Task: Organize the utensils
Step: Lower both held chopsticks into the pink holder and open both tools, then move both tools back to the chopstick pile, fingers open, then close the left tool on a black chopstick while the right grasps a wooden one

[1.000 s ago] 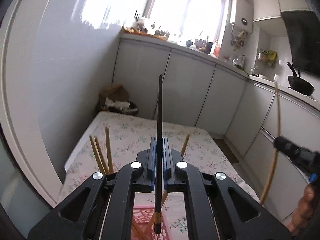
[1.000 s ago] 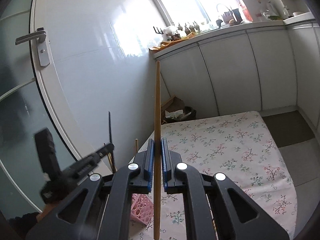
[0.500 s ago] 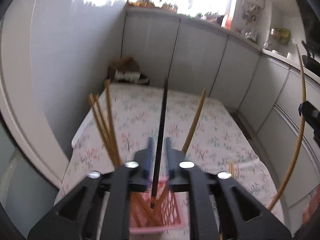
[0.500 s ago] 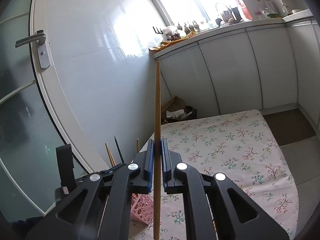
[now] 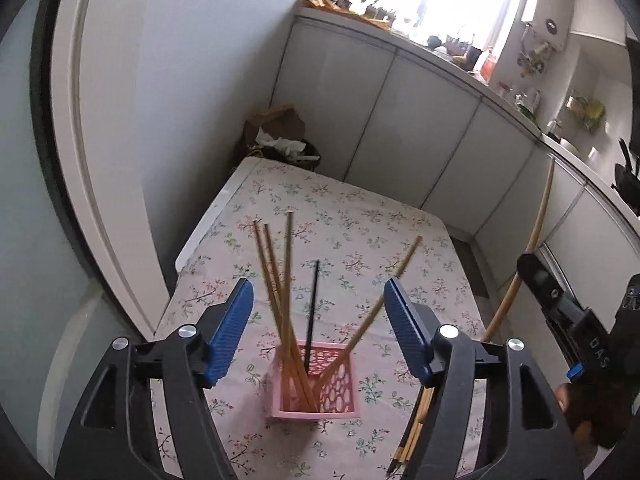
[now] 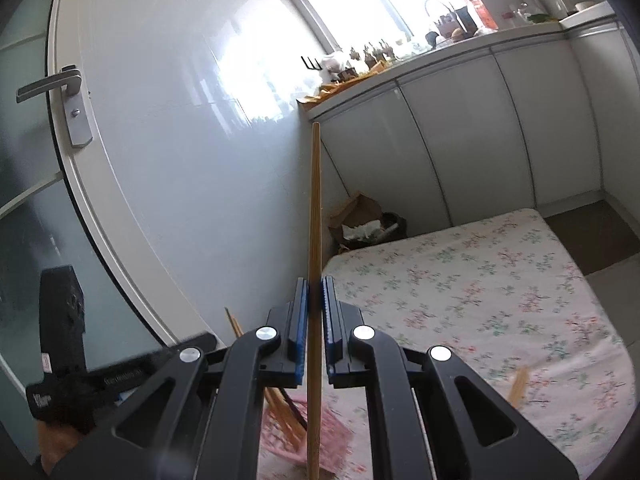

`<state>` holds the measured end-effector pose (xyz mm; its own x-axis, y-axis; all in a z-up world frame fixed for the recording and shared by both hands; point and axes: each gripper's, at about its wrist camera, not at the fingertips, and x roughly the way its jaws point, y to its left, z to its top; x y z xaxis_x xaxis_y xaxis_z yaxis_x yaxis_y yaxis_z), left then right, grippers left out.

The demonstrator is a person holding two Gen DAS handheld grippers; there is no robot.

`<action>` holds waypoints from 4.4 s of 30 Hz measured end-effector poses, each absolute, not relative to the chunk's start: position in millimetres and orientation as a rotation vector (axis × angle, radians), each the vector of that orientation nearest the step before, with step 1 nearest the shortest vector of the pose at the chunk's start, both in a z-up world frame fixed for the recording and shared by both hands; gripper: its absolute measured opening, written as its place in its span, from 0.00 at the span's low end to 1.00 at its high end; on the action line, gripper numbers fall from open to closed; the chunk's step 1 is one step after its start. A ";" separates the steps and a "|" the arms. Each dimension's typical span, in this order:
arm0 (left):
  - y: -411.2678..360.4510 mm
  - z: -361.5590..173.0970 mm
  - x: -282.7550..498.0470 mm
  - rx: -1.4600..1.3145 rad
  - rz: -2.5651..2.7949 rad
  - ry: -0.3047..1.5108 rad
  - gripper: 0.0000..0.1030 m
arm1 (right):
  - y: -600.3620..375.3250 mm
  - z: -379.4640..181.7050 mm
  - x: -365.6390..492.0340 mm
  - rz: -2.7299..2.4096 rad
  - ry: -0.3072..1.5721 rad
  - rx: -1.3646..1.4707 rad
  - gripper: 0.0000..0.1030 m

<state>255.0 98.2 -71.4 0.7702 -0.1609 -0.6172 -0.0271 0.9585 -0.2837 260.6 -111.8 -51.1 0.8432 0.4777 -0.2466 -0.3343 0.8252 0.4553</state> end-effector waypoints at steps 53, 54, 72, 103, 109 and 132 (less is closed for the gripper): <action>-81.2 -131.0 246.0 0.107 -0.394 0.880 0.59 | -300.9 -158.0 270.3 0.084 1.070 0.699 0.46; -87.9 -143.3 250.1 0.127 -0.398 0.917 0.58 | -302.0 -163.7 270.8 0.080 1.091 0.713 0.45; -104.0 -259.3 293.8 0.162 -0.377 1.284 0.24 | -303.4 -171.1 272.2 0.100 1.116 0.759 0.43; -78.0 -202.8 293.6 -0.019 -0.447 1.103 0.05 | -236.4 -228.2 298.8 0.143 1.310 0.593 0.23; -56.3 -176.4 284.7 -0.061 -0.463 1.044 0.05 | -221.3 -240.2 310.8 0.116 1.339 0.531 0.21; -31.6 -151.8 272.2 -0.064 -0.467 0.979 0.05 | -197.7 -246.4 325.9 0.172 1.338 0.372 0.07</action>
<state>272.2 -31.6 -151.8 0.4673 -0.4089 -0.7839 0.3518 0.8994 -0.2594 325.9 -197.7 -246.4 0.2296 0.3320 -0.9149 0.0900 0.9288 0.3596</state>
